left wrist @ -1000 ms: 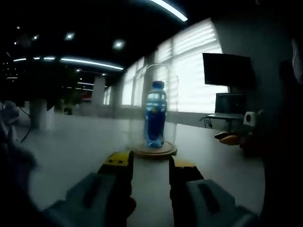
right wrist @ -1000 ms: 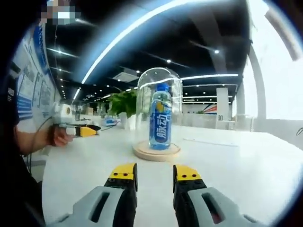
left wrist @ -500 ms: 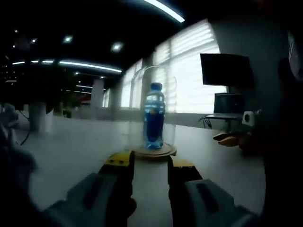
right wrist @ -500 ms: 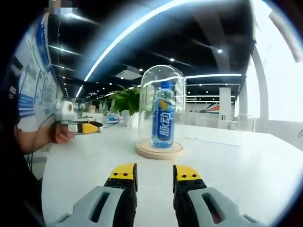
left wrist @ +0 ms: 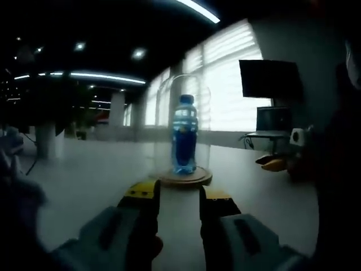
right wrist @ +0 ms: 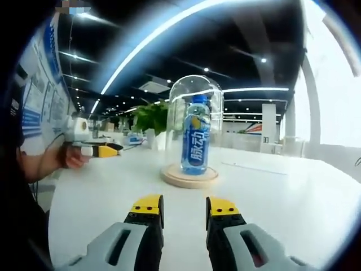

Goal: Open the cover put in the Mizone put the cover back on

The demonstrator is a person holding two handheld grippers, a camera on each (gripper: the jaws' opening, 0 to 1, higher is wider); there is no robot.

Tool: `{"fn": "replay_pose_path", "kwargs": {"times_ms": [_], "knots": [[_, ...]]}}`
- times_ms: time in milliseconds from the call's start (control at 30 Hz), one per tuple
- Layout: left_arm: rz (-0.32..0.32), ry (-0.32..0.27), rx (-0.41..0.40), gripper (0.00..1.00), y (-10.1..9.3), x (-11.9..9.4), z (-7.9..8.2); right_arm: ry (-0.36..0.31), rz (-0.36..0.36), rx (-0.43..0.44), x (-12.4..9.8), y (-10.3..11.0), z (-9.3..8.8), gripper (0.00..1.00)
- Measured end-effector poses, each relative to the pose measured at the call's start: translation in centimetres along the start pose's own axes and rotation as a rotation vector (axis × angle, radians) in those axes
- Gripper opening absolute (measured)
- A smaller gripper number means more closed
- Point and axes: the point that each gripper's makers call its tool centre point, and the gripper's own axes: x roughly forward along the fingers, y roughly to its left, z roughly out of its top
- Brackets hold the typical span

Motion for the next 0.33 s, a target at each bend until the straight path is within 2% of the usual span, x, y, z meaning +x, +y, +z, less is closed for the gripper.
{"fn": "replay_pose_path", "kwargs": {"times_ms": [333], "knots": [[0.002, -0.006, 0.004, 0.2, 0.0, -0.05, 0.15, 0.0, 0.005, 0.002, 0.01, 0.35, 0.16, 0.21]]}}
